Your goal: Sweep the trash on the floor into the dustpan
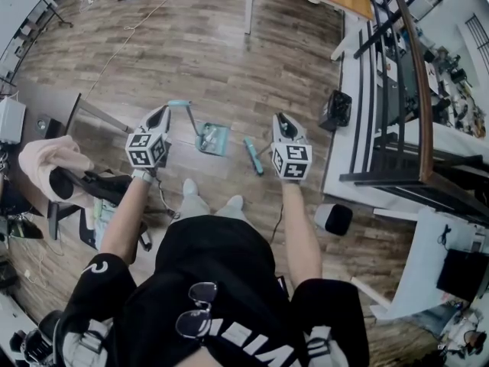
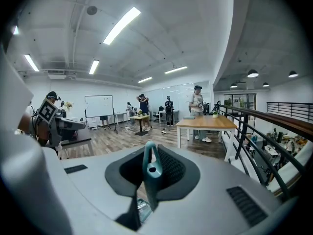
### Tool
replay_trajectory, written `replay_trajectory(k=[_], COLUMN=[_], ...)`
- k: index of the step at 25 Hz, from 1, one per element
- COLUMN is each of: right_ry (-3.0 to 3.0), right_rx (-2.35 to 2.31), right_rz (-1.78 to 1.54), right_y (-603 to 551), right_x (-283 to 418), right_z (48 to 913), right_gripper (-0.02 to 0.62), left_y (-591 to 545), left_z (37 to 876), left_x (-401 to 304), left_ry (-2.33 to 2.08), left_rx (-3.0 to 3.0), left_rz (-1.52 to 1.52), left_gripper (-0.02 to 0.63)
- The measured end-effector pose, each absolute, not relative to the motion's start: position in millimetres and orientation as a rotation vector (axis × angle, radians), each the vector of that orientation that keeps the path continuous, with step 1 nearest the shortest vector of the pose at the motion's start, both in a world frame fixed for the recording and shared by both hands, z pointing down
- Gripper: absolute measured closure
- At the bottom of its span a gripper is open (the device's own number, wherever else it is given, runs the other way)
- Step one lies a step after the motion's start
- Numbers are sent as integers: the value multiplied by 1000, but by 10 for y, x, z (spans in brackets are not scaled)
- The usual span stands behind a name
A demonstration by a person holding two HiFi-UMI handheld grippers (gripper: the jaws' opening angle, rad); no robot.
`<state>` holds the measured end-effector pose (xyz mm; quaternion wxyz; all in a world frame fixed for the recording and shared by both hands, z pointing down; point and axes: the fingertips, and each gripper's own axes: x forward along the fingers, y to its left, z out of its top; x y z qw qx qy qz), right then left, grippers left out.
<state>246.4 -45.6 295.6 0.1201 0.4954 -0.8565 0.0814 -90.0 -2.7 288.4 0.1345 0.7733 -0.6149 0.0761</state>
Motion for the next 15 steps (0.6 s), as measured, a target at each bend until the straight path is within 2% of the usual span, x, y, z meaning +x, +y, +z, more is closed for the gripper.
replay_trajectory(k=[15], right_ry=[-2500], right_rx=[1447], right_rz=[241], right_y=[-450], right_x=[2571], right_z=[2976], right_gripper=[565], left_y=[-70], left_z=[2912], left_x=[-804], left_ry=[-1775], left_rx=[2257], left_rz=[222], left_gripper=[607])
